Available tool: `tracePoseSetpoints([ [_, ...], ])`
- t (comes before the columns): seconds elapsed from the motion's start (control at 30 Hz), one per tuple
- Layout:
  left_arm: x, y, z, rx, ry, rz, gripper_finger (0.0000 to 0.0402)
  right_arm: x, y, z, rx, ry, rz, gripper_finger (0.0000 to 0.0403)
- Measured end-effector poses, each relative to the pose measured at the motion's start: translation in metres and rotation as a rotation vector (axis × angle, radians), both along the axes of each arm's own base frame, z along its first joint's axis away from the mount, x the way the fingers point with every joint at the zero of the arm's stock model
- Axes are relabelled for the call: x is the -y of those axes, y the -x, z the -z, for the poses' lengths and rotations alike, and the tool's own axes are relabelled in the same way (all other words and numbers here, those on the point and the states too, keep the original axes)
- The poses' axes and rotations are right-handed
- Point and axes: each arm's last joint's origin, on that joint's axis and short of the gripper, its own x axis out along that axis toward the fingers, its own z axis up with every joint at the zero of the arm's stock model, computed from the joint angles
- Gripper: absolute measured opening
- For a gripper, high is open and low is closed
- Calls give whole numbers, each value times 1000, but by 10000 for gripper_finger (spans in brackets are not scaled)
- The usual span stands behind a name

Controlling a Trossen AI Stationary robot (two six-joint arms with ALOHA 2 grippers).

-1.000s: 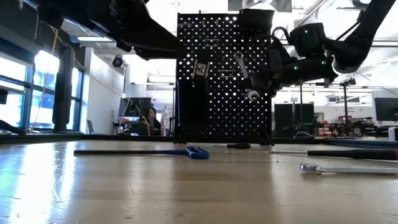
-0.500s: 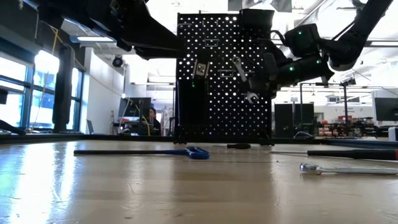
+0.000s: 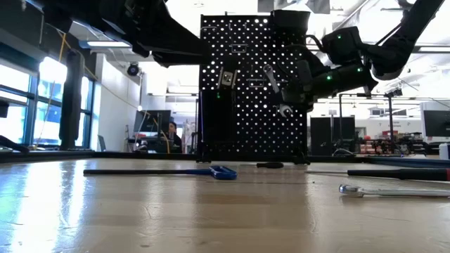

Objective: Hang tools onto peg board
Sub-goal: Hang the left wrench on the pegboard, then hang the wrench on the pegboard

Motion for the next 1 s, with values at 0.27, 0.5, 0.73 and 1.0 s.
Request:
tracePoseSetpoints([
  [0.27, 0, 0, 0, 0, 2, -1, 197, 0, 1, 3, -33, -13, 54, 33],
  [0.5, 0, 0, 0, -1, 2, -1, 197, -6, -3, 3, -43, 10, 60, 108],
  [0.73, 1, 0, 0, -4, 8, 14, 197, -13, -6, 1, -34, 10, 89, 183],
  [1.0, 5, 2, 2, -27, 12, 37, 197, -34, 2, -14, -88, 12, 133, 194],
])
